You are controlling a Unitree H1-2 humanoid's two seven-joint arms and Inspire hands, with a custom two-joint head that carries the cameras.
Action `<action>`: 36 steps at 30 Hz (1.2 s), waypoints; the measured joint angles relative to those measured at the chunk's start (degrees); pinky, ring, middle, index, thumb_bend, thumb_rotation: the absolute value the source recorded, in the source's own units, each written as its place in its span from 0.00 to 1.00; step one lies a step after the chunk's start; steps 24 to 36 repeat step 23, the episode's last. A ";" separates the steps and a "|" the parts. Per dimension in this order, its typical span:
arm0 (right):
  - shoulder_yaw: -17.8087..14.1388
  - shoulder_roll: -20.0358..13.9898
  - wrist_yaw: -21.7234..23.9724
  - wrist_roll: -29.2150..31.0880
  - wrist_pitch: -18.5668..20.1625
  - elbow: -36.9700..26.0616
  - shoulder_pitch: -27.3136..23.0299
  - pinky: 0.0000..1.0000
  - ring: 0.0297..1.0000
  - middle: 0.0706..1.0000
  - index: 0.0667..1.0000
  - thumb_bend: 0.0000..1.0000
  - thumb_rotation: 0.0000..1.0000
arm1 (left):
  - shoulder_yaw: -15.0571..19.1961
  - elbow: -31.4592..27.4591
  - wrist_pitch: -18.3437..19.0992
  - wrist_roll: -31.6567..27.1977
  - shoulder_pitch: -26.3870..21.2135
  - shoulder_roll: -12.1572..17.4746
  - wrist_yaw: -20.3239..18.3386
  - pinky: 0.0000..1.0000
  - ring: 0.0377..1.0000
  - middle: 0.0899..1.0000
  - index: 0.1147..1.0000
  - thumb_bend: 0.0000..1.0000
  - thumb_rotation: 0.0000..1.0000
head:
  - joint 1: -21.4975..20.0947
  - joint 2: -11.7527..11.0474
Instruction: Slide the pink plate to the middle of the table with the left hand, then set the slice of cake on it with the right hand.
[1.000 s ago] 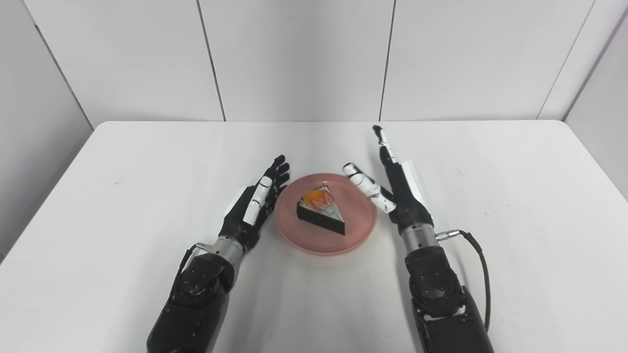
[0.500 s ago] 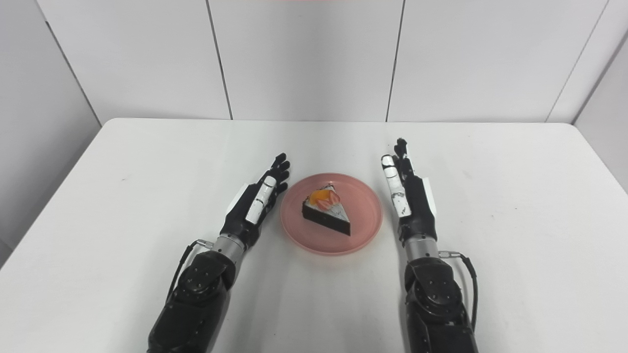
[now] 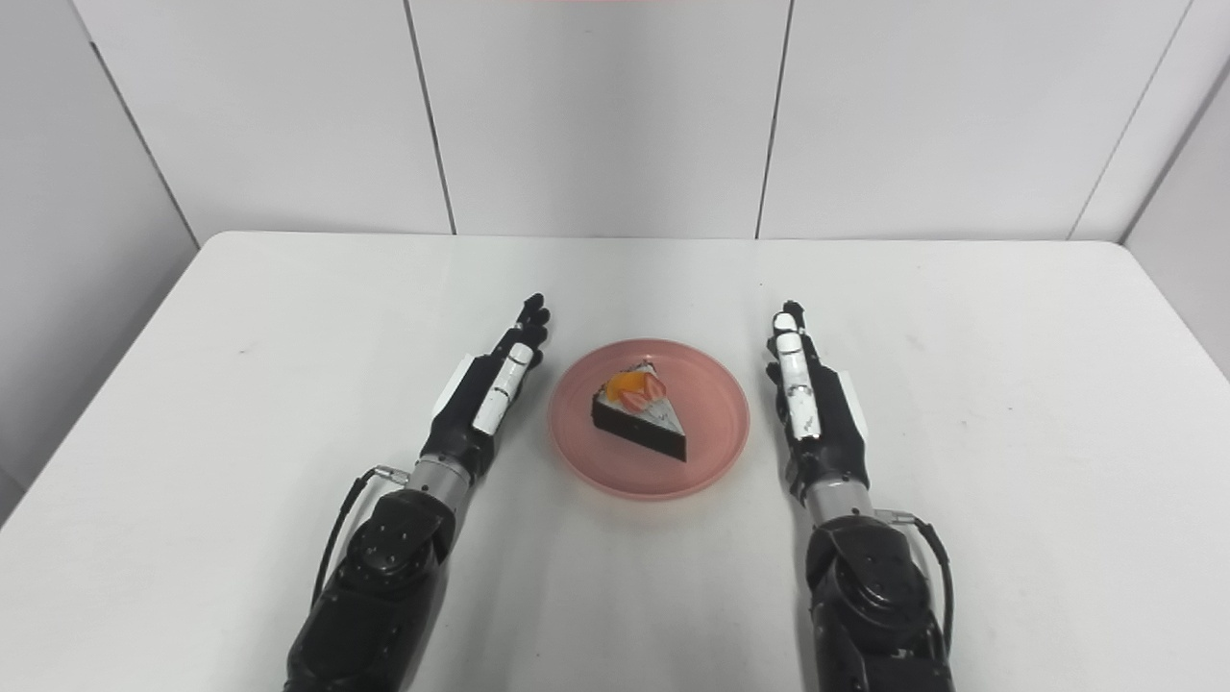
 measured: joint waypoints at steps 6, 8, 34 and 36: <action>0.43 -0.58 0.18 -0.34 1.27 -2.20 1.58 1.00 1.00 1.00 1.00 0.50 0.97 | 0.53 -0.01 0.42 0.67 -0.04 -0.49 2.35 1.00 1.00 1.00 1.00 0.73 1.00 | -0.26 -0.18; 0.86 -1.10 0.32 -0.75 2.38 -3.13 1.98 1.00 1.00 1.00 1.00 0.49 0.98 | 0.56 -0.11 0.57 1.23 0.01 -0.54 2.91 1.00 1.00 1.00 1.00 0.73 1.00 | -0.18 -0.18; 1.90 -1.97 0.42 -2.57 2.82 -3.61 2.30 1.00 1.00 1.00 1.00 0.49 0.92 | 2.50 -4.94 5.66 -4.96 2.55 -2.76 1.24 1.00 1.00 1.00 1.00 0.65 1.00 | -0.44 0.00; 1.90 -1.97 0.42 -2.57 2.82 -3.61 2.30 1.00 1.00 1.00 1.00 0.49 0.92 | 2.50 -4.94 5.66 -4.96 2.55 -2.76 1.24 1.00 1.00 1.00 1.00 0.65 1.00 | -0.44 0.00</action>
